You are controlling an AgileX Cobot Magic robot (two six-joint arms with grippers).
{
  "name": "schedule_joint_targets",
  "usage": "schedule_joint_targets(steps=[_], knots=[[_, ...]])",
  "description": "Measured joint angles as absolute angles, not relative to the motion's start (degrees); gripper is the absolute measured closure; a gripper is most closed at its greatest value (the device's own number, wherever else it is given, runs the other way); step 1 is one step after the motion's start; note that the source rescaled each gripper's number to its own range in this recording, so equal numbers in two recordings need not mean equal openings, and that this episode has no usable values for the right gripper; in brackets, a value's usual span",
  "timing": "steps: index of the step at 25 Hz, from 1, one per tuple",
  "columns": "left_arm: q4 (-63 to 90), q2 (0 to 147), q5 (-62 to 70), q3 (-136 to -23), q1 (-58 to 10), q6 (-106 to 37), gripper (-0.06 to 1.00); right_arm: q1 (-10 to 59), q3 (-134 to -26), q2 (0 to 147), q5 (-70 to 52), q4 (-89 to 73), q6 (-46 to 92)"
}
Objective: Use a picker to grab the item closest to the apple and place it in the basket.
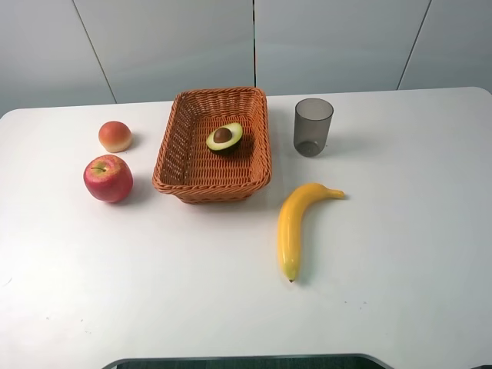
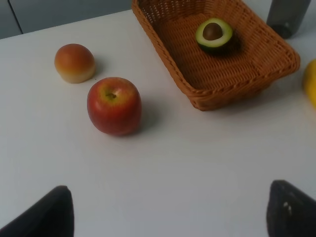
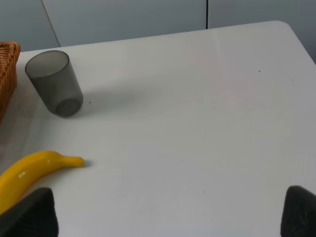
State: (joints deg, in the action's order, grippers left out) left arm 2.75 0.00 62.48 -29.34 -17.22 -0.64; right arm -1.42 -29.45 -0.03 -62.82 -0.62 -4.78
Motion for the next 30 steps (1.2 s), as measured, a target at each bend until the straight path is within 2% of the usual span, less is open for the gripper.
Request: schedule_joint_targets(steps=[8, 17, 30], knots=[[2.75, 0.00, 62.37, -29.34, -16.50, -0.64, -0.06, -1.42, -29.45, -0.03, -62.82, -0.62, -4.78], [2.75, 0.00, 62.37, -29.34, -7.11, -0.64, -0.06, -1.42, -29.45, -0.03, -62.82, -0.62, -4.78], [2.75, 0.00, 62.37, -29.34, -6.43, -0.64, -0.06, -1.42, -29.45, -0.03, -62.82, -0.62, -4.78]])
